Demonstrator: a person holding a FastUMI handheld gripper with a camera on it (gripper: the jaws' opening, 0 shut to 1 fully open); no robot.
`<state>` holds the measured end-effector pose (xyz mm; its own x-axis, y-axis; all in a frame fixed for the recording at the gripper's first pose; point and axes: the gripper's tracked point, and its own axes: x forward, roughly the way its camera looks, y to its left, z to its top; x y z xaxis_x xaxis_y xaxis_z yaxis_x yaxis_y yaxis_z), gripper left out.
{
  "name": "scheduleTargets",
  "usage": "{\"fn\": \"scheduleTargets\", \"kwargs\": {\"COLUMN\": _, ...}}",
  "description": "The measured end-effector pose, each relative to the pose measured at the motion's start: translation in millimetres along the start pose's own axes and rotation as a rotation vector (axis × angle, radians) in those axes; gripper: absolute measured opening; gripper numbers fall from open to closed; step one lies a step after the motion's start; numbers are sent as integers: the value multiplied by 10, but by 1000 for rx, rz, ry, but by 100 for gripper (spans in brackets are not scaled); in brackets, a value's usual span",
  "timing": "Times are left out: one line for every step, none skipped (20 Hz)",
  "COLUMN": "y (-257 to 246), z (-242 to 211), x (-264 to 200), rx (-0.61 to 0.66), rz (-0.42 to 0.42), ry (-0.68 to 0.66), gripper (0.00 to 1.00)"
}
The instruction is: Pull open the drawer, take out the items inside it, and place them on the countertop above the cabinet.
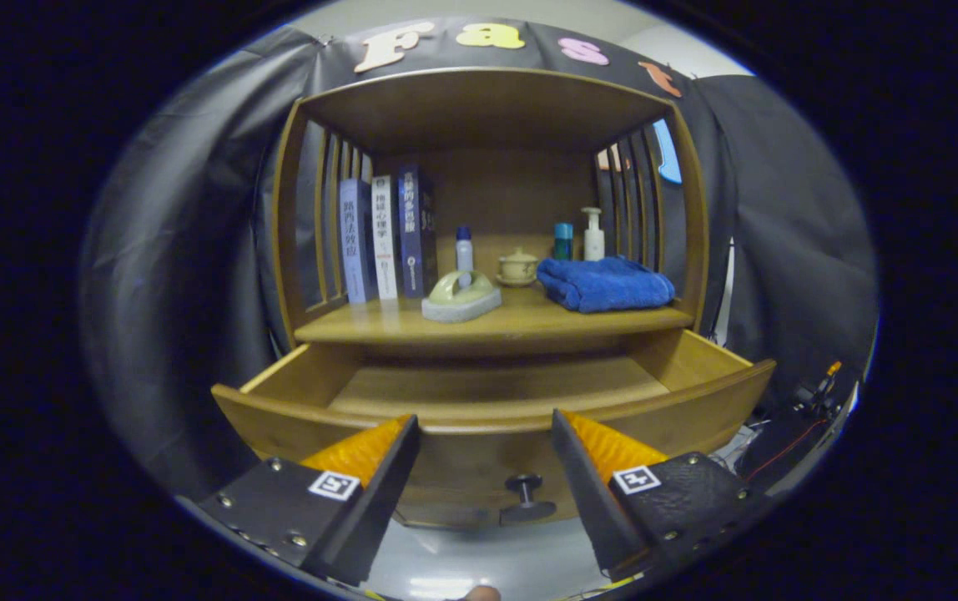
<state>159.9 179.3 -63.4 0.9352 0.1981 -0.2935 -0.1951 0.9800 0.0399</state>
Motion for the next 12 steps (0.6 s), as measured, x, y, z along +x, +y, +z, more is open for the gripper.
{"fn": "scheduleTargets", "kwargs": {"y": 5, "z": 64, "x": 78, "rx": 0, "rz": -4, "ry": -3, "gripper": 95}}
{"fn": "scheduleTargets", "kwargs": {"y": 12, "z": 61, "x": 195, "rx": 1, "rz": -3, "ry": 2, "gripper": 95}}
{"fn": "scheduleTargets", "kwargs": {"y": 23, "z": 91, "x": 247, "rx": 9, "rz": 0, "ry": -2, "gripper": 95}}
{"fn": "scheduleTargets", "kwargs": {"y": 19, "z": 100, "x": 323, "rx": 9, "rz": 4, "ry": 4, "gripper": 95}}
{"fn": "scheduleTargets", "kwargs": {"y": 17, "z": 131, "x": 418, "rx": 9, "rz": 9, "ry": 4, "gripper": 95}}
{"fn": "scheduleTargets", "kwargs": {"y": 19, "z": 146, "x": 501, "rx": 5, "rz": 13, "ry": 11, "gripper": 95}}
{"fn": "scheduleTargets", "kwargs": {"y": 16, "z": 170, "x": 596, "rx": 0, "rz": 17, "ry": 16, "gripper": 95}}
{"fn": "scheduleTargets", "kwargs": {"y": 4, "z": 188, "x": 674, "rx": 0, "rz": 21, "ry": 21, "gripper": 95}}
{"fn": "scheduleTargets", "kwargs": {"y": 8, "z": 208, "x": 760, "rx": 4, "rz": 23, "ry": 22, "gripper": 95}}
{"fn": "scheduleTargets", "kwargs": {"y": 14, "z": 227, "x": 840, "rx": 6, "rz": 26, "ry": 19, "gripper": 95}}
{"fn": "scheduleTargets", "kwargs": {"y": 18, "z": 250, "x": 916, "rx": 4, "rz": 26, "ry": 19, "gripper": 95}}
{"fn": "scheduleTargets", "kwargs": {"y": 24, "z": 261, "x": 973, "rx": -3, "rz": 25, "ry": 21, "gripper": 95}}
